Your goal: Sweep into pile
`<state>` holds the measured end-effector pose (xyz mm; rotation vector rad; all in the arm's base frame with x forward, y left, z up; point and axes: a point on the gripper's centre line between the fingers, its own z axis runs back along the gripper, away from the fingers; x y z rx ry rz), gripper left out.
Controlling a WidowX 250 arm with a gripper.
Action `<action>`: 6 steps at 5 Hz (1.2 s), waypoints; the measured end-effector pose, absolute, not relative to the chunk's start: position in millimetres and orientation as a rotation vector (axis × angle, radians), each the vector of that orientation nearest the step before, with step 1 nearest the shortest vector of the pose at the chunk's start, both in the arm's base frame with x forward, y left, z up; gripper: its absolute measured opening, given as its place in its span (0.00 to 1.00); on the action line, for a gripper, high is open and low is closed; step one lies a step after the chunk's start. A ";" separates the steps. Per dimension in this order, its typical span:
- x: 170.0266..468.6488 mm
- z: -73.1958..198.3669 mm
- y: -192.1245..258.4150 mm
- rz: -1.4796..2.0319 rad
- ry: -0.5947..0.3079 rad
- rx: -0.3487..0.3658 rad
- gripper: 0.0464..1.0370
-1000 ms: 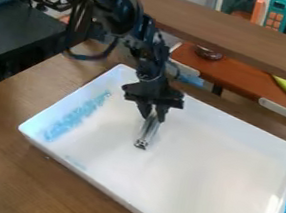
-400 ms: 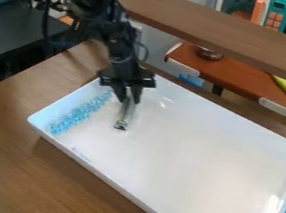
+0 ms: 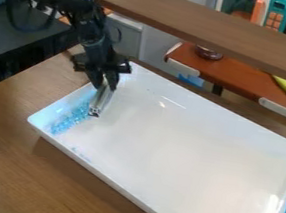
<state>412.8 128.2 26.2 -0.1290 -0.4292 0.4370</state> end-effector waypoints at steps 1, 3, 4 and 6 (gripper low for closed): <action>406.3 34.0 98.9 0.388 -0.475 -0.206 0.30; 404.1 33.8 -0.4 0.251 -0.409 -0.269 0.30; 412.1 44.4 -45.9 0.208 -0.379 -0.257 0.30; 419.6 20.9 -142.6 0.319 -0.257 -0.044 0.66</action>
